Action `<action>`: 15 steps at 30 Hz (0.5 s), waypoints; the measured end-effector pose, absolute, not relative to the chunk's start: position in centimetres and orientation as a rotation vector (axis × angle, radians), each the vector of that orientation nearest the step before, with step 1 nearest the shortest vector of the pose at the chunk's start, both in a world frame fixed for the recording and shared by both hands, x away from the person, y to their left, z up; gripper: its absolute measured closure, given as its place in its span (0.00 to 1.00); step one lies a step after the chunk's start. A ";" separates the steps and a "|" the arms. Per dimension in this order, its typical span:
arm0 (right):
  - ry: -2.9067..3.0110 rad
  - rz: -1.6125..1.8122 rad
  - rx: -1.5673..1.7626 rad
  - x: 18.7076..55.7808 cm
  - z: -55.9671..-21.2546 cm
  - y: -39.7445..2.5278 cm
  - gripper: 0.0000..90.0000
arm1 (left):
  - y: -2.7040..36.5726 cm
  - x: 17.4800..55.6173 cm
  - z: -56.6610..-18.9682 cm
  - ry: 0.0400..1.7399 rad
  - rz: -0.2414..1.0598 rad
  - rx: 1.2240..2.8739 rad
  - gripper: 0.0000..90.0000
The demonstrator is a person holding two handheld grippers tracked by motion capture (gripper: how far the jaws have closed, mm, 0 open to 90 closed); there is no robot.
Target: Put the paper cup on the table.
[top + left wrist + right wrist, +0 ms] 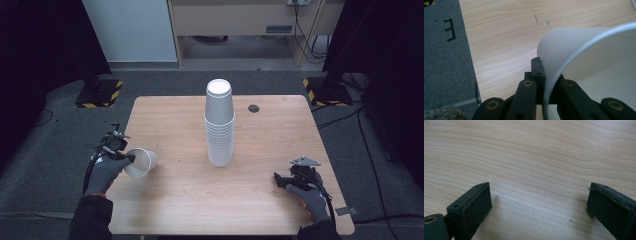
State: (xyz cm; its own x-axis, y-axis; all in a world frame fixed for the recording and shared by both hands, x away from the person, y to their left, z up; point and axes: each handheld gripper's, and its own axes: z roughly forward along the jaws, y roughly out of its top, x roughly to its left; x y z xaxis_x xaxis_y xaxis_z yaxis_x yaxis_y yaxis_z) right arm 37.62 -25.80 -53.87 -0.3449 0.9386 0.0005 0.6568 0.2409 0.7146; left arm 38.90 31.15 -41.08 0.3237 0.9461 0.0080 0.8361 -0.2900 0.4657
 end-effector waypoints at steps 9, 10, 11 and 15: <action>2.089 0.878 1.459 37.6 -53.9 -25.8 0.06 | 30.7 39.8 -41.6 1.626 0.293 2.343 0.97; 2.089 0.878 1.459 37.6 -53.9 -25.8 0.06 | 30.6 39.8 -41.6 1.631 0.282 2.347 0.97; 2.089 0.878 1.459 37.6 -53.9 -25.8 0.06 | 30.6 39.9 -41.7 1.635 0.273 2.355 0.97; 2.089 0.878 1.459 37.6 -53.9 -25.8 0.06 | 30.2 40.2 -41.8 1.657 0.227 2.398 0.97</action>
State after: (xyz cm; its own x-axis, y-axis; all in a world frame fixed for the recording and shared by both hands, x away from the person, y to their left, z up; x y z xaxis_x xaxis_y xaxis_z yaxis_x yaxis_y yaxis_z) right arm 37.63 -25.80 -53.88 -0.3443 0.9389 0.0009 0.6573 0.2404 0.7142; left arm 40.22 30.18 -41.79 0.3532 0.9355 0.0036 0.9019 -0.3415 0.2644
